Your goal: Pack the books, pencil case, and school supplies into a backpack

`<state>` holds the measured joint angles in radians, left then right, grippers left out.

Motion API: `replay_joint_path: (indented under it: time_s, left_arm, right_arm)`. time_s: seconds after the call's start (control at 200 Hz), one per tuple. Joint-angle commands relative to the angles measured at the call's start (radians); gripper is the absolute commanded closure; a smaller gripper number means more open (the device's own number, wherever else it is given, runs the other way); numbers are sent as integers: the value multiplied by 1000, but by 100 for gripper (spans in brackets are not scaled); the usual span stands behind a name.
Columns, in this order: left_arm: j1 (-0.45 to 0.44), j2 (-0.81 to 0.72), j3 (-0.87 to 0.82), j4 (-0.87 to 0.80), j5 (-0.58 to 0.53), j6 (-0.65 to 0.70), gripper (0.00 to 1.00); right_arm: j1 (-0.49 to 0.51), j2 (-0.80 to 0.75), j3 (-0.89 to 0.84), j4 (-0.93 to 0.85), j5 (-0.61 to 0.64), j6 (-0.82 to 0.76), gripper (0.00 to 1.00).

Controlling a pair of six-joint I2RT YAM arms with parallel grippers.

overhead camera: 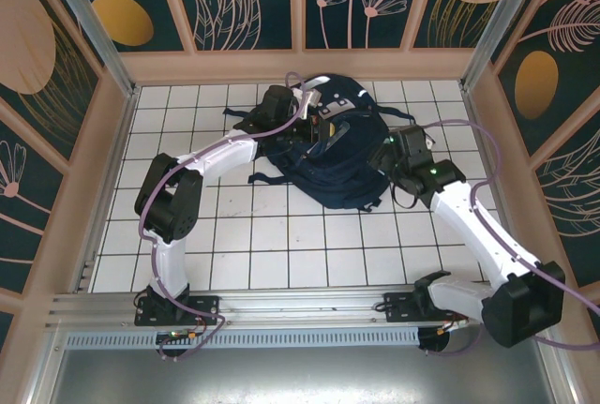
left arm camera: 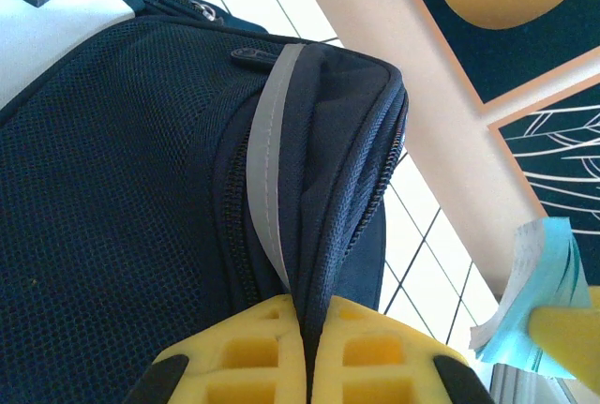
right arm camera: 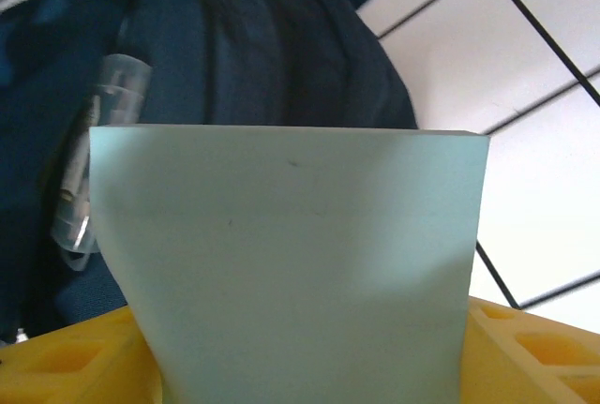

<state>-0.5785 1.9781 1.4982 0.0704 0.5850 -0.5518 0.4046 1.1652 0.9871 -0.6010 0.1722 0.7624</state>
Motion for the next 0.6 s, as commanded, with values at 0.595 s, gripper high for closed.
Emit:
replay_joint_path:
  time_s: [0.595]
  left_arm:
    - [12,-105,-27,105,23,-56,100]
  right_arm:
    - [27,355,137,488,-218,-72,12]
